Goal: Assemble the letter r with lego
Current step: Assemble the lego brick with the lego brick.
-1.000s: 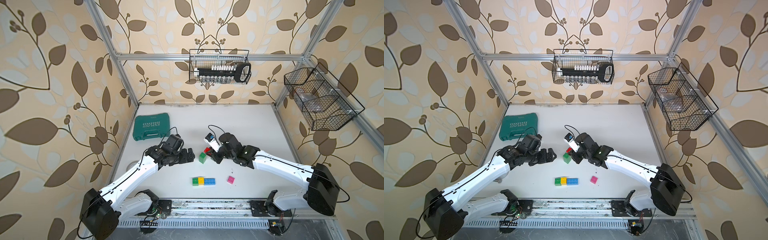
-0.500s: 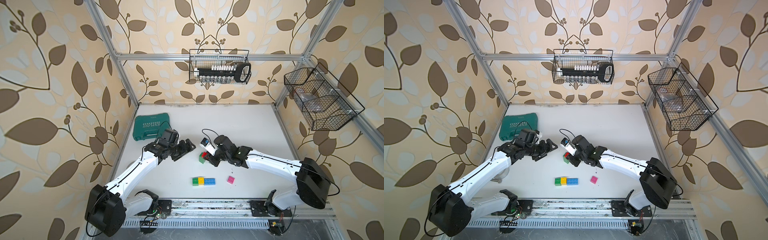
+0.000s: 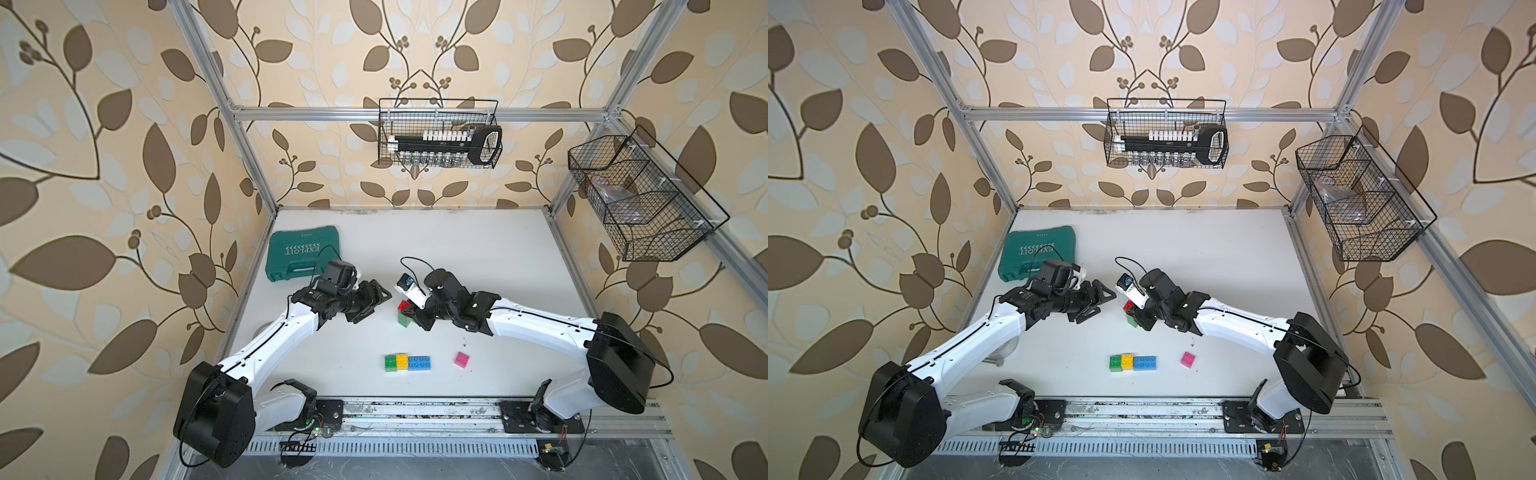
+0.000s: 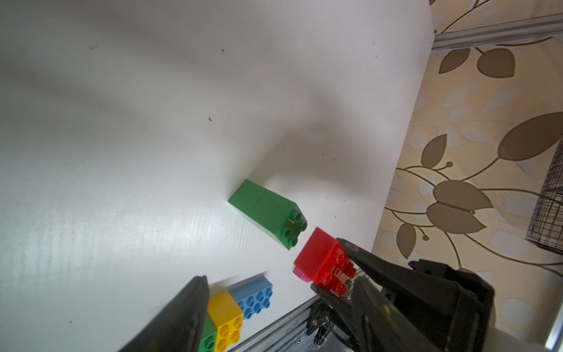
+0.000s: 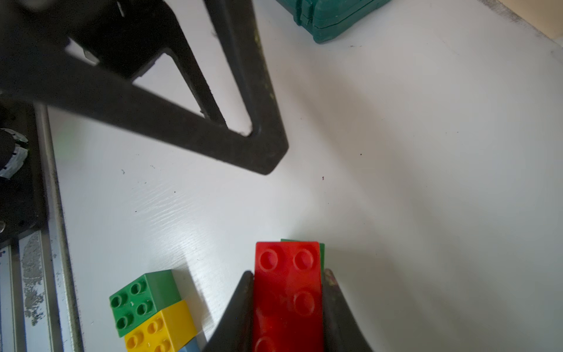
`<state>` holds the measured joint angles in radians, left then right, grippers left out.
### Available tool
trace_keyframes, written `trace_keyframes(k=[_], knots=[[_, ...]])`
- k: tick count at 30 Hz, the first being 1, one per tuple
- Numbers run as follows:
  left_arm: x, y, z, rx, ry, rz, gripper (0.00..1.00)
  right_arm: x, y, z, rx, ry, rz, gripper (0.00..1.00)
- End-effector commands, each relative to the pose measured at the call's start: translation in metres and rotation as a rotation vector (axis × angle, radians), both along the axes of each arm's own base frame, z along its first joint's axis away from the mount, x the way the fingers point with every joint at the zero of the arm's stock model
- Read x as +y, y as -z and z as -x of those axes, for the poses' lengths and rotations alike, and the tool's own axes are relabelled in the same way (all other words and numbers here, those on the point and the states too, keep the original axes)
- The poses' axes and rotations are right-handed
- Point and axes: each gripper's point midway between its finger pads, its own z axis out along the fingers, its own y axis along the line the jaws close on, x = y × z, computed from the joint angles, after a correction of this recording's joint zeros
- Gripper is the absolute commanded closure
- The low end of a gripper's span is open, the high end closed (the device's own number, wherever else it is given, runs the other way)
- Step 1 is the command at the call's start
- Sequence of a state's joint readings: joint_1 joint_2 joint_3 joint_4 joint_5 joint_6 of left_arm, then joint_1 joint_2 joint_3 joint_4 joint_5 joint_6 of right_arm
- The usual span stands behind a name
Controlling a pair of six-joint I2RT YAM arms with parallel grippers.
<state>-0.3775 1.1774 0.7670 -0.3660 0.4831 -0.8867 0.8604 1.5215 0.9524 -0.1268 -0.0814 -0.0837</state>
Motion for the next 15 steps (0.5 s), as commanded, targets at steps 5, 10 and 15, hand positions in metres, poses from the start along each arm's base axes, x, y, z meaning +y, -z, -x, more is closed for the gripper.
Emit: trace_keyframes(k=[5, 10, 15], knots=[[-0.0031, -0.0025, -0.0043, -0.01, 0.005, 0.044, 0.34, 0.0076, -0.0046, -0.0098, -0.04, 0.02, -0.01, 1.0], [-0.004, -0.0009, -0.0041, -0.004, 0.006, 0.049, 0.4, 0.0073, -0.0032, -0.0119, -0.046, 0.031, -0.006, 1.0], [-0.0046, -0.0009, -0.0057, -0.003, 0.002, 0.053, 0.47, 0.0057, -0.0002, -0.0129, -0.042, 0.043, 0.003, 1.0]])
